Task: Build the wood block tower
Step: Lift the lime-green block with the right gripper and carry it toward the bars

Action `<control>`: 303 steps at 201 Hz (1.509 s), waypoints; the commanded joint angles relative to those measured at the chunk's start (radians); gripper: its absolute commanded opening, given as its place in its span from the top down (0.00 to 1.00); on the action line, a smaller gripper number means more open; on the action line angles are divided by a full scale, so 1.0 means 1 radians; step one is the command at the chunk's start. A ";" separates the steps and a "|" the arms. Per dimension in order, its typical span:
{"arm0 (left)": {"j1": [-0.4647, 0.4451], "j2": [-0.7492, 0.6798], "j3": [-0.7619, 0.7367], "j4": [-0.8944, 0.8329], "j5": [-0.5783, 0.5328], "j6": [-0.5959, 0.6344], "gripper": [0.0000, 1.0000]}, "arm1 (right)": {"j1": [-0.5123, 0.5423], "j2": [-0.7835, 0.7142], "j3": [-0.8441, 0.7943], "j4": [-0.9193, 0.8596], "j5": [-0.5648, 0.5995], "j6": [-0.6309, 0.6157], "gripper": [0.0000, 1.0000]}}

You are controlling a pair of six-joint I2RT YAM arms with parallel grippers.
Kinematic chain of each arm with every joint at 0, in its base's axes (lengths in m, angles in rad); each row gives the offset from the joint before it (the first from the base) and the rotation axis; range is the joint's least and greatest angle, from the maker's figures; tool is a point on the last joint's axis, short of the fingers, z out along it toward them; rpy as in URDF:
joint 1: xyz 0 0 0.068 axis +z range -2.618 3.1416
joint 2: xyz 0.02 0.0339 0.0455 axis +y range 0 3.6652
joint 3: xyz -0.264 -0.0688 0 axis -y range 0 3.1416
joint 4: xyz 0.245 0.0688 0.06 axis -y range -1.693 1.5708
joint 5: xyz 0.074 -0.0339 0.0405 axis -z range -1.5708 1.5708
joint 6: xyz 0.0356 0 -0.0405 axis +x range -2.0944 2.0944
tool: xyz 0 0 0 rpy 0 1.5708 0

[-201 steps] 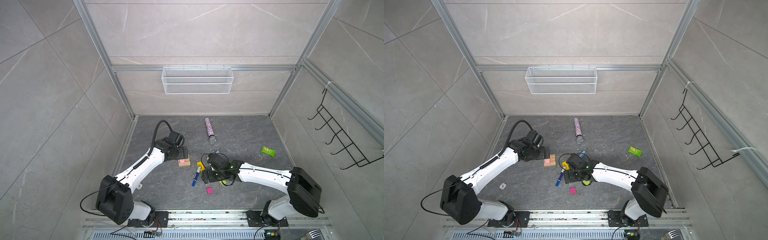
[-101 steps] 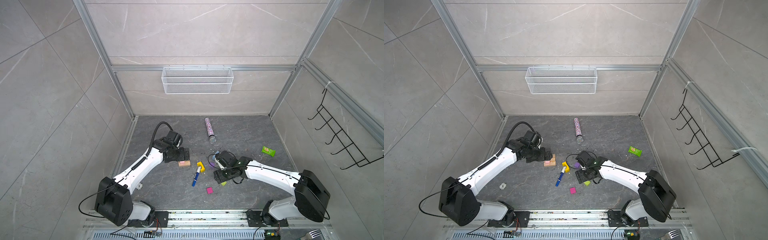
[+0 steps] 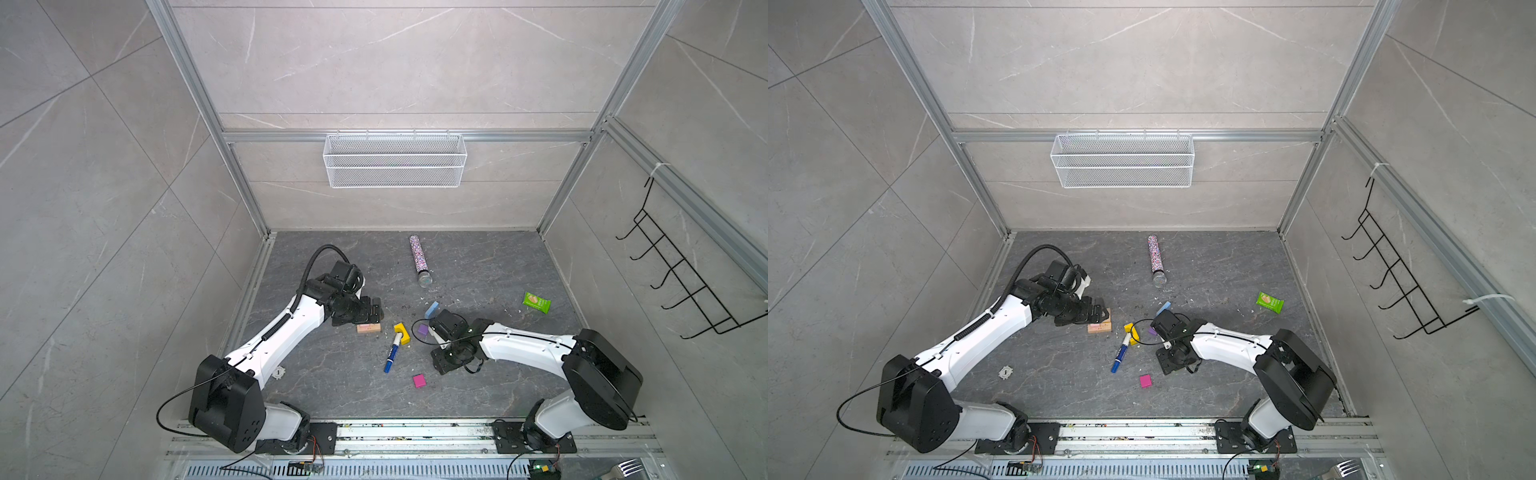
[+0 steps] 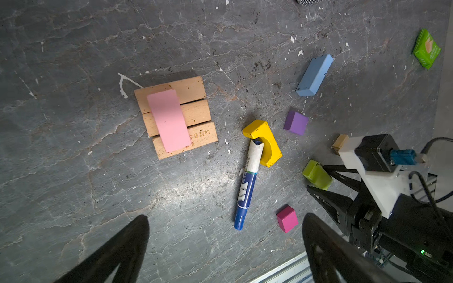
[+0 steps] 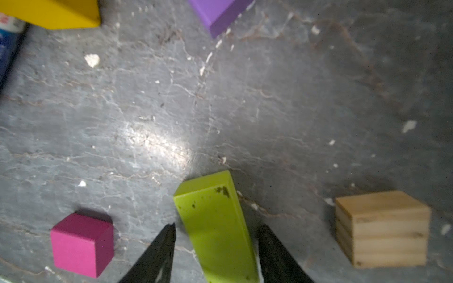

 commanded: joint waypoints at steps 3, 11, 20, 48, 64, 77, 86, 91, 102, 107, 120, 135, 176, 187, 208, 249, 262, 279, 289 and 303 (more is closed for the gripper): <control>0.020 -0.047 -0.008 0.010 0.034 0.045 0.00 | -0.004 0.016 0.006 0.015 -0.001 0.001 0.65; 0.025 -0.058 -0.010 0.008 0.033 0.049 0.00 | -0.003 0.017 0.009 0.008 0.000 0.001 0.67; 0.033 -0.067 -0.011 0.006 0.032 0.056 0.00 | -0.003 0.015 0.011 0.005 0.003 0.005 0.70; 0.055 -0.065 0.006 -0.030 0.033 0.090 0.00 | -0.004 0.018 0.012 0.007 0.003 0.009 0.74; 0.063 -0.064 0.019 -0.052 0.042 0.106 0.00 | -0.003 0.028 0.029 -0.006 -0.004 0.009 0.80; 0.072 -0.075 0.008 -0.045 0.051 0.114 0.01 | -0.003 0.027 0.032 -0.004 -0.006 0.009 0.80; 0.082 -0.083 -0.002 -0.036 0.059 0.112 0.00 | -0.003 0.031 0.037 -0.009 -0.001 0.009 0.81; 0.089 -0.088 -0.008 -0.031 0.068 0.111 0.00 | -0.003 0.033 0.042 -0.014 0.003 0.009 0.81; 0.103 -0.089 -0.013 -0.026 0.089 0.107 0.00 | -0.003 0.037 0.044 -0.019 0.007 0.013 0.83; 0.108 -0.090 -0.014 -0.026 0.103 0.106 0.00 | -0.003 0.037 0.046 -0.021 0.008 0.016 0.85; 0.116 -0.100 -0.022 -0.020 0.126 0.110 0.00 | -0.003 0.036 0.045 -0.020 0.016 0.023 0.87; 0.120 -0.120 -0.041 -0.012 0.129 0.109 0.00 | -0.003 0.041 0.037 -0.015 0.038 0.030 0.88; 0.123 -0.160 -0.056 -0.001 0.131 0.106 0.00 | -0.003 0.044 0.008 0.014 0.047 0.060 0.93; 0.126 -0.149 -0.052 -0.005 0.144 0.108 0.00 | -0.003 0.047 0.008 0.018 0.054 0.063 0.97; 0.130 -0.132 -0.057 0.002 0.181 0.097 0.00 | -0.003 0.064 0.037 -0.004 0.069 0.065 1.00; 0.184 -0.150 -0.073 0.041 0.245 0.077 0.00 | -0.002 -0.006 0.092 -0.059 0.080 0.096 1.00; 0.200 -0.146 -0.074 0.043 0.250 0.077 0.00 | -0.002 -0.007 0.142 -0.096 0.084 0.103 1.00; 0.202 -0.133 -0.076 0.034 0.255 0.077 0.00 | 0.000 -0.009 0.195 -0.110 0.057 0.119 1.00; 0.203 -0.136 -0.076 0.033 0.259 0.078 0.00 | -0.001 -0.010 0.214 -0.103 0.049 0.133 1.00; 0.213 -0.149 -0.078 0.039 0.259 0.072 0.00 | 0.000 0.002 0.253 -0.094 0.041 0.145 1.00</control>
